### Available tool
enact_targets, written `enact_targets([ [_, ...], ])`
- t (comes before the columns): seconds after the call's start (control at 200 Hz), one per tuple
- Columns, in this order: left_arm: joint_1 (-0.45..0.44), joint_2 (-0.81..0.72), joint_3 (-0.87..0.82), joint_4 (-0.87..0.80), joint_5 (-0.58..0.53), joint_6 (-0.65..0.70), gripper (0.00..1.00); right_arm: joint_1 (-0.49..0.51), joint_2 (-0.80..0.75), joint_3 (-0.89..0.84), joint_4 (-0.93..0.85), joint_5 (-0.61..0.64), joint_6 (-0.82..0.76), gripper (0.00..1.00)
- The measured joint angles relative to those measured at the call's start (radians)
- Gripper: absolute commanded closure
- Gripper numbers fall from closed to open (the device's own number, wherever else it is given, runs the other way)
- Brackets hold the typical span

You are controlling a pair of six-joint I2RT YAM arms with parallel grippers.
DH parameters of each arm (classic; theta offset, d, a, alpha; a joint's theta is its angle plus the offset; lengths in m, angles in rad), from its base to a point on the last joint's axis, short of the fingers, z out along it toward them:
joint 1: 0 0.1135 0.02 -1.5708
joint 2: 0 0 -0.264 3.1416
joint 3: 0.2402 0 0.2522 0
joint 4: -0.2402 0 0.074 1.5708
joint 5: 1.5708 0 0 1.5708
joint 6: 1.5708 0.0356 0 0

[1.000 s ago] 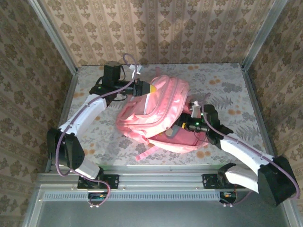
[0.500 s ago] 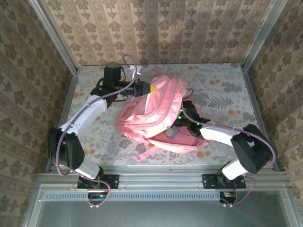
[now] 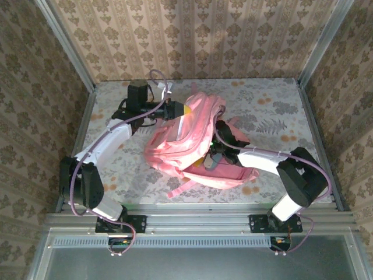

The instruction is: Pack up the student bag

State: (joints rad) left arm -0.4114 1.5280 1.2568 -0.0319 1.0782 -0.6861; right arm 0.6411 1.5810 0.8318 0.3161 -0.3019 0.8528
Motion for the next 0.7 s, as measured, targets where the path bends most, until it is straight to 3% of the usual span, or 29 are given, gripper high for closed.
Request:
enact_targets([
  [0.435,0.045,-0.001,-0.008,0.0,0.033,0.0,1.0,-0.064,-0.324,-0.053,-0.237,-0.051,-0.185,0.0],
  [0.7,0.048,-0.003,-0.012,-0.019,0.029,0.006,1.0,-0.203,-0.479,-0.163,-0.359,-0.066,-0.223,0.0],
])
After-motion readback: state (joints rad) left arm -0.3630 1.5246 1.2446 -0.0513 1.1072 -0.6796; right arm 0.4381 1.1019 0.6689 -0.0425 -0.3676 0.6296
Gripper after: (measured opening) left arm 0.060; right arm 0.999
